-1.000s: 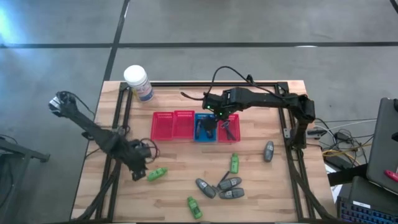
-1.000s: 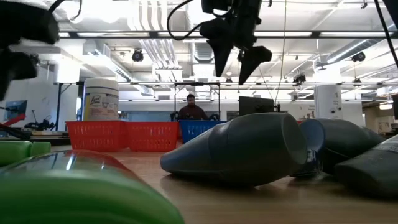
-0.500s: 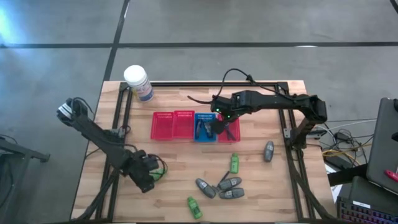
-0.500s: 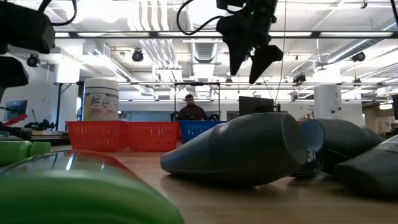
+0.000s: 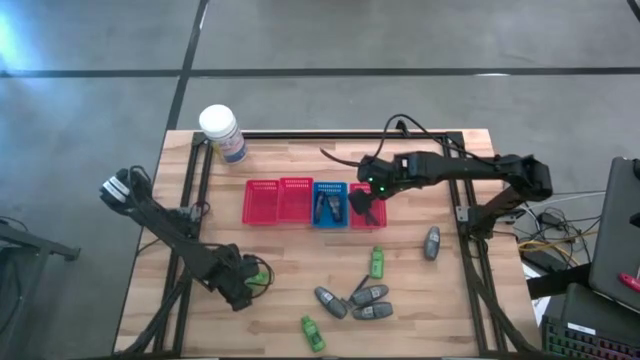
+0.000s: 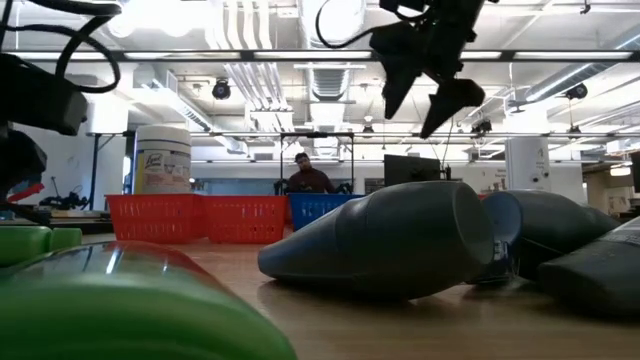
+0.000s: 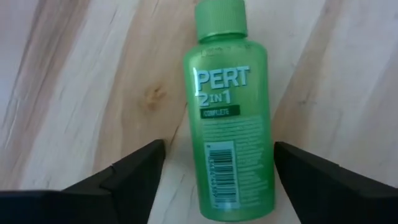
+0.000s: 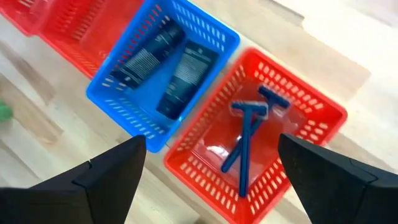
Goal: Pick & Place Travel size toiletries
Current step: Put the green shampoo into the left red bin
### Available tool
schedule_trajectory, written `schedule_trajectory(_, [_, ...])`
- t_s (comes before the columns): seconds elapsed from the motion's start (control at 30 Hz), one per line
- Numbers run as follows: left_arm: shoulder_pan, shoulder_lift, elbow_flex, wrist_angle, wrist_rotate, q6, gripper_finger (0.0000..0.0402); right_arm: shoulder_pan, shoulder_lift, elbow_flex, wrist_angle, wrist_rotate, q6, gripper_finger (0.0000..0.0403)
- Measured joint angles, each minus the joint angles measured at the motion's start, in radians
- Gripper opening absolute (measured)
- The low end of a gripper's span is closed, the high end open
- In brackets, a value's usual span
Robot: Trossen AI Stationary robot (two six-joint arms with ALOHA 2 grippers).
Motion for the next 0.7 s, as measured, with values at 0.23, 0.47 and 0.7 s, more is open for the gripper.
schedule_trajectory(0.23, [0.007, -0.022, -0.007, -0.007, -0.025, 0.076, 0.0206, 0.006, -0.012, -0.026, -0.001, -0.002, 0.033, 0.0363])
schedule_trajectory(0.47, [0.045, -0.132, -0.006, -0.029, -0.096, 0.013, 0.0125, 0.005, -0.016, -0.026, -0.003, -0.001, 0.031, 0.0363])
schedule_trajectory(0.7, [0.143, -0.432, -0.009, -0.170, -0.441, -0.458, 0.0133, 0.003, -0.025, -0.026, -0.004, 0.021, 0.031, 0.0364])
